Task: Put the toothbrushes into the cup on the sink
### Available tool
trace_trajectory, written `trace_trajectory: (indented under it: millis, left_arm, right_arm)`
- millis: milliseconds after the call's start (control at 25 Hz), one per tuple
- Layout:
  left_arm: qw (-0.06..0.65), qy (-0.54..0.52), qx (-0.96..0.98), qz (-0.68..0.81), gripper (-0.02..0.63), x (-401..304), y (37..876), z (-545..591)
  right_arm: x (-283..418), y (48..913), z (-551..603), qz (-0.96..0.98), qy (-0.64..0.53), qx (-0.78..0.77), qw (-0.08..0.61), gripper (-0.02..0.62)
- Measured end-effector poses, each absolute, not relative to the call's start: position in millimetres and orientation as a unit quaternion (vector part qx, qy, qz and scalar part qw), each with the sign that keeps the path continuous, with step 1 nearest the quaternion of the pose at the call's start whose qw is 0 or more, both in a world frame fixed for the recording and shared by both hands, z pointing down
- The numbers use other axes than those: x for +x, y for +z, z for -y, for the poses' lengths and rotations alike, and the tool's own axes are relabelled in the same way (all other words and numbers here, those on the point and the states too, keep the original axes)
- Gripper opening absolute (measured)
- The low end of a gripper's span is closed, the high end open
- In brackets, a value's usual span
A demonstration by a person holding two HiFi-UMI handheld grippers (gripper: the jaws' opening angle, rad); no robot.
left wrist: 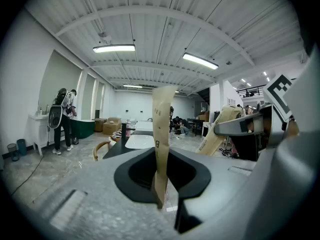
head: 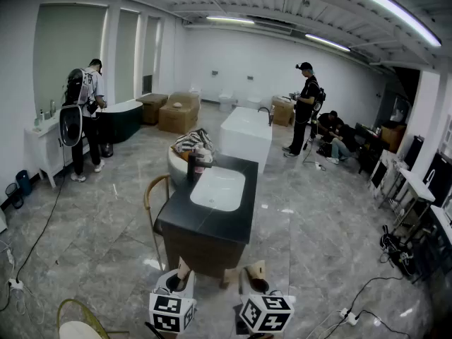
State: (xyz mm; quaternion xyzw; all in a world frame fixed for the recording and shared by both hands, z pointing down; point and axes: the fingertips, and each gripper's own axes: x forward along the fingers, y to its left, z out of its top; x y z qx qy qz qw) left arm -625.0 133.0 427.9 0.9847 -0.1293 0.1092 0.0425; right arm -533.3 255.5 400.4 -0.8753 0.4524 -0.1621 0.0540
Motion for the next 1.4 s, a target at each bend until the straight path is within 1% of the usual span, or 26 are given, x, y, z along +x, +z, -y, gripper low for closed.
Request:
trace_trajectory:
  millis: [200, 360, 520, 680, 1080, 1400]
  left_arm:
    - [0.038, 0.108, 0.985, 0.129, 0.044, -617, 428, -132]
    - [0.04, 0.113, 0.984, 0.131, 0.044, -613, 431, -131]
    - [0.047, 0.117, 0.983, 0.133, 0.044, -600, 437, -135]
    - [0.05, 0.118, 0.984, 0.124, 0.044, -575, 439, -151]
    - [0.037, 0.118, 0.988, 0.089, 0.044, -486, 438, -214]
    - [0.035, 0.128, 0.988, 0.083, 0.044, -453, 444, -240]
  right_arm:
    - [-527, 403, -253, -0.457, -0.161, -0.873, 0.052, 0.032]
    - [-520, 404, -254, -0.462, -0.165, -0.868, 0.073, 0.034]
    - [-502, 406, -268, -0.449, -0.168, -0.875, 0.073, 0.034]
    - [-474, 410, -296, -0.428, -0.176, -0.883, 0.082, 0.034]
    - [-399, 411, -356, -0.408, -0.178, -0.891, 0.088, 0.034]
    - [-366, 422, -392, -0.396, -0.189, -0.893, 0.1, 0.034]
